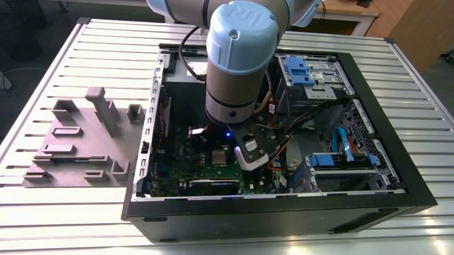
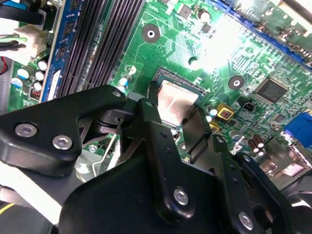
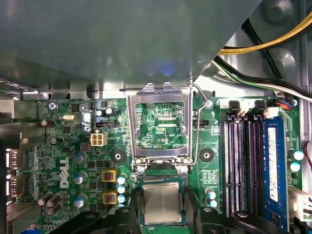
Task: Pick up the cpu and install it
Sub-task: 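Place the cpu into insertion slot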
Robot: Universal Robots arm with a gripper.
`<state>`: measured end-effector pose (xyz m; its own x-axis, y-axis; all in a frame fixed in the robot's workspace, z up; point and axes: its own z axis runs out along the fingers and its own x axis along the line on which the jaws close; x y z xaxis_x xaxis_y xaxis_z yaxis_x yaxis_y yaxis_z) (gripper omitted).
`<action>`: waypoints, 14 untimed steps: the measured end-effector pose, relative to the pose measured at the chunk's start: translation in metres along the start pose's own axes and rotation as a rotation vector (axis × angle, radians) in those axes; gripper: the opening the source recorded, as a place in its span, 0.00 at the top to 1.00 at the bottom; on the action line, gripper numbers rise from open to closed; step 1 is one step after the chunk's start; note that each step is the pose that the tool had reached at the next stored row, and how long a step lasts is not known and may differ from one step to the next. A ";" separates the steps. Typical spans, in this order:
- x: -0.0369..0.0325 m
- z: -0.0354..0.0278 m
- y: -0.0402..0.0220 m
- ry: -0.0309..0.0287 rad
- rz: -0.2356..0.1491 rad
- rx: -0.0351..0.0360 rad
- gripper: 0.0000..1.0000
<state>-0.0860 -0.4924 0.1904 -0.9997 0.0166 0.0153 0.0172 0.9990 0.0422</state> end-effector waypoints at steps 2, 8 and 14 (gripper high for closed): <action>0.0000 0.0001 0.0000 -0.0001 0.000 -0.0001 0.55; 0.0000 -0.0019 0.0001 -0.0002 -0.005 -0.0006 0.55; 0.0000 -0.0041 0.0002 0.0001 -0.006 -0.0002 0.55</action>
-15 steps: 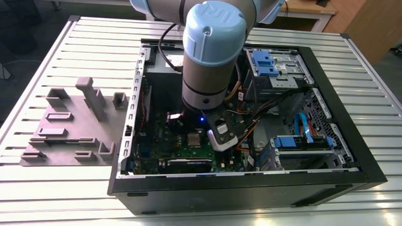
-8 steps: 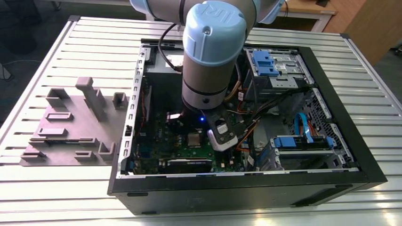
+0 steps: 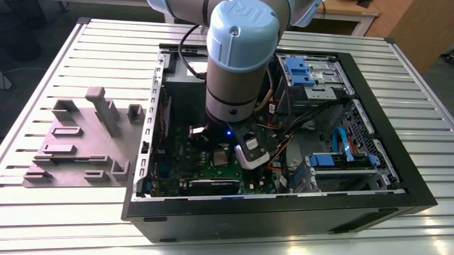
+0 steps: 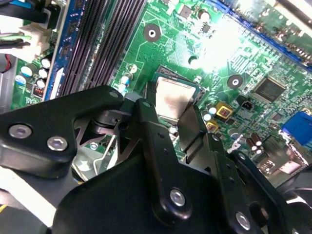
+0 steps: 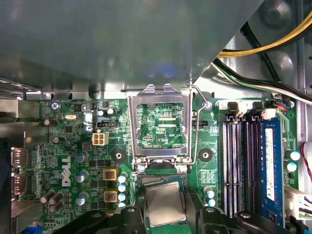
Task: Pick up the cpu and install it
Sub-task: 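Place the cpu into insertion slot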
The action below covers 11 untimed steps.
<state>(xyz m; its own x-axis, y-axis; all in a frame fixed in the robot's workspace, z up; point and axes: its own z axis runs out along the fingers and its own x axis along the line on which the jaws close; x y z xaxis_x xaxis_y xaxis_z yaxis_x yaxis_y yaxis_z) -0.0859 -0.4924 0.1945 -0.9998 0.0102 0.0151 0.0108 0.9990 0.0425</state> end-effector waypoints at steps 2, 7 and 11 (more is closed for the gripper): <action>0.0000 0.0000 0.0000 0.0001 -0.001 0.0002 0.55; 0.0008 0.0001 -0.0006 0.0006 -0.014 0.0007 0.55; 0.0010 0.0000 -0.0021 0.0014 -0.032 0.0011 0.55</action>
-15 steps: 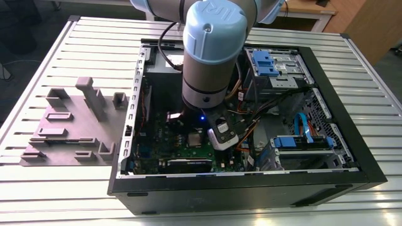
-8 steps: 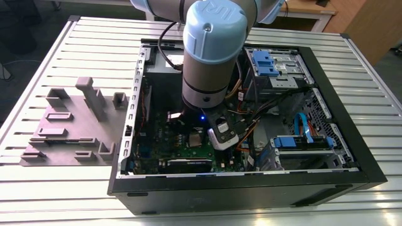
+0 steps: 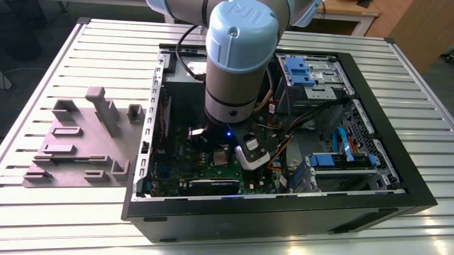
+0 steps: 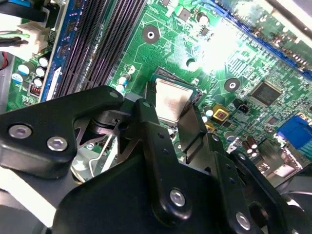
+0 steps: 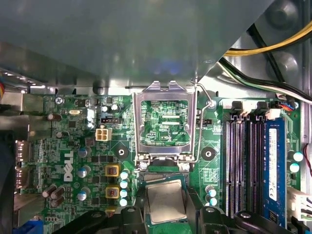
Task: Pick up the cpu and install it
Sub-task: 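Place the cpu into insertion slot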
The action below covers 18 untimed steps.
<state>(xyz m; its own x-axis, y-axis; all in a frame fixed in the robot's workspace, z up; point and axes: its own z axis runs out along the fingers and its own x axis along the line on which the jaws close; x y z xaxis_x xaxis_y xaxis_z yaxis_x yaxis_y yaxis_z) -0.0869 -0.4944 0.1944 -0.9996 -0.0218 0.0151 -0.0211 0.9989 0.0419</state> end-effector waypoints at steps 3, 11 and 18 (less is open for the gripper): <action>-0.0001 0.0000 -0.0002 0.0008 -0.019 0.0003 0.55; -0.0020 0.0007 -0.0003 0.0037 -0.071 0.0011 0.55; -0.0022 0.0009 -0.0008 0.0053 -0.104 0.0016 0.55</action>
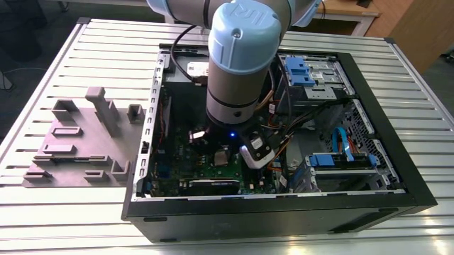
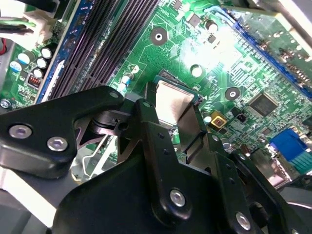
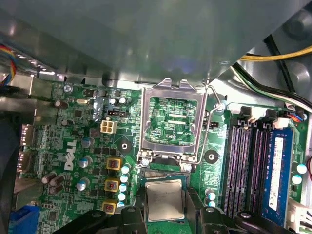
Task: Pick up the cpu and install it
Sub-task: 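Place the cpu into insertion slot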
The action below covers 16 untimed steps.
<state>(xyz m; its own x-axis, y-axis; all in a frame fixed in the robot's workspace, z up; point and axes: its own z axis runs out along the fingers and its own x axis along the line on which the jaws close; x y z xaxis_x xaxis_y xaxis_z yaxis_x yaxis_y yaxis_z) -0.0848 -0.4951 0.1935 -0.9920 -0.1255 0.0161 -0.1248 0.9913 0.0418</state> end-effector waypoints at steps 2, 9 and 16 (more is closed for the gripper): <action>0.0001 0.0004 -0.0001 0.0004 -0.012 0.0001 0.55; 0.0003 0.0006 0.0000 0.0006 -0.013 0.0004 0.55; 0.0004 0.0006 0.0000 0.0007 -0.013 0.0005 0.61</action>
<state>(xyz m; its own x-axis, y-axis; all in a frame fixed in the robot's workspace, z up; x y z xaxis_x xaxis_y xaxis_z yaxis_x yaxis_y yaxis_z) -0.0852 -0.4952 0.1929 -0.9903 -0.1380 0.0162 -0.1372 0.9897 0.0415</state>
